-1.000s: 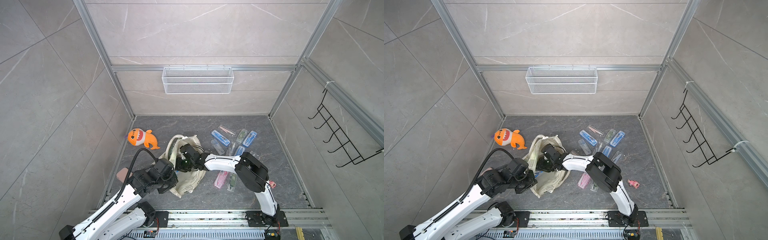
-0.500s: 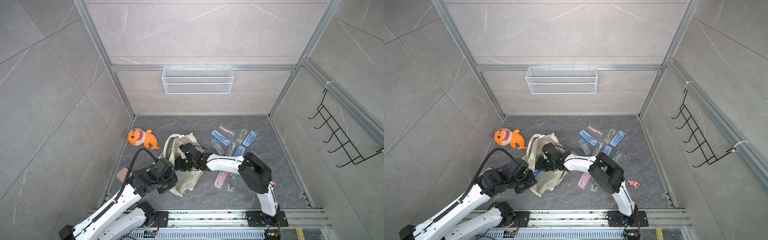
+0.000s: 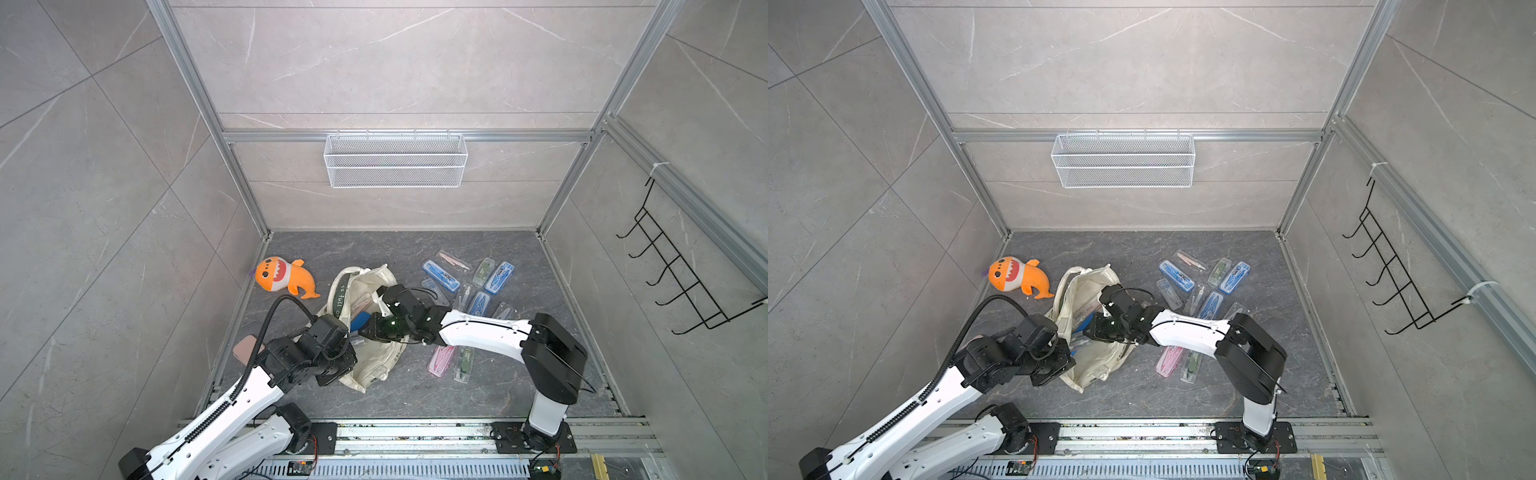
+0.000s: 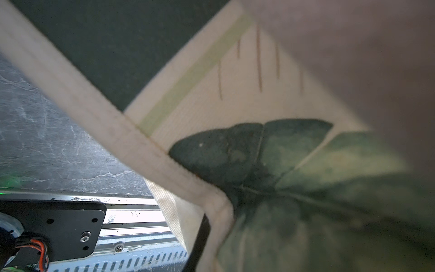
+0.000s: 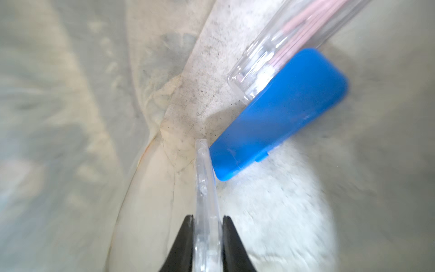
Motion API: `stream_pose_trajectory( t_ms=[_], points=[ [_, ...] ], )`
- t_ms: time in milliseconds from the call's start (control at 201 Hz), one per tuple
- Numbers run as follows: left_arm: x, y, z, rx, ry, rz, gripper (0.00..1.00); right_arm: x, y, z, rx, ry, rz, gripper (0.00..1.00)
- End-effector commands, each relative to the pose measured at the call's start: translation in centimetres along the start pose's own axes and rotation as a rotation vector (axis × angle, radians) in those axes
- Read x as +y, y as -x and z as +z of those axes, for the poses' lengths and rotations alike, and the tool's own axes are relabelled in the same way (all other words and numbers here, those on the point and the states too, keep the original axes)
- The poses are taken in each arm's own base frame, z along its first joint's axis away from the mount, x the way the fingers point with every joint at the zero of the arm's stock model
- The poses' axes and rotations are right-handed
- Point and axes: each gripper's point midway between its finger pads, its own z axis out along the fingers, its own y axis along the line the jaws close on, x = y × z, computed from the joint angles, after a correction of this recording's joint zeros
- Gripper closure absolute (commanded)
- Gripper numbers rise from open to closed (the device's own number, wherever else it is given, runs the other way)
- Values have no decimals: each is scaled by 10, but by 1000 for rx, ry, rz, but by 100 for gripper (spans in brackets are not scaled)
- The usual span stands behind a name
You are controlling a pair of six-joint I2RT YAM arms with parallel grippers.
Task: Take out the compass set from the canvas bag
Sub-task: Pick up the compass set from the canvas bag, then place the compass set at the center of the board.
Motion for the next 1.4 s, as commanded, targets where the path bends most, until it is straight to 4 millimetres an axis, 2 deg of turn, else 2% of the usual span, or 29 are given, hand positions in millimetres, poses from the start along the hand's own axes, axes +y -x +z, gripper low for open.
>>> stream_pose_trajectory(
  t_ms=[0, 184, 498, 703, 818, 1027, 1147, 1246, 1391],
  points=[
    [-14, 3, -6, -5, -39, -2, 100, -4, 8, -32, -52, -24, -16, 90],
    [-19, 6, -6, -12, -43, 2, 100, -11, 14, -83, -117, -40, -7, 91],
    [-23, 13, -7, -31, -36, -1, 100, -23, 38, -195, -304, -77, 30, 91],
    [-23, 26, -13, -40, -37, -12, 100, -46, 49, -244, -414, -156, 79, 91],
    [-22, 31, -17, -40, -51, -19, 100, -64, 57, -254, -458, -185, 132, 89],
    [-19, 33, -17, -33, -42, -16, 100, -101, 78, -247, -486, -187, 256, 89],
    [-18, 34, -13, -28, -40, -18, 100, -113, 91, -247, -494, -154, 302, 89],
    [-17, 36, -9, -19, -40, -26, 100, -110, 102, -252, -498, -98, 313, 89],
    [-25, 39, -1, -7, -55, -25, 100, -77, 109, -254, -446, 12, 262, 89]
  ],
)
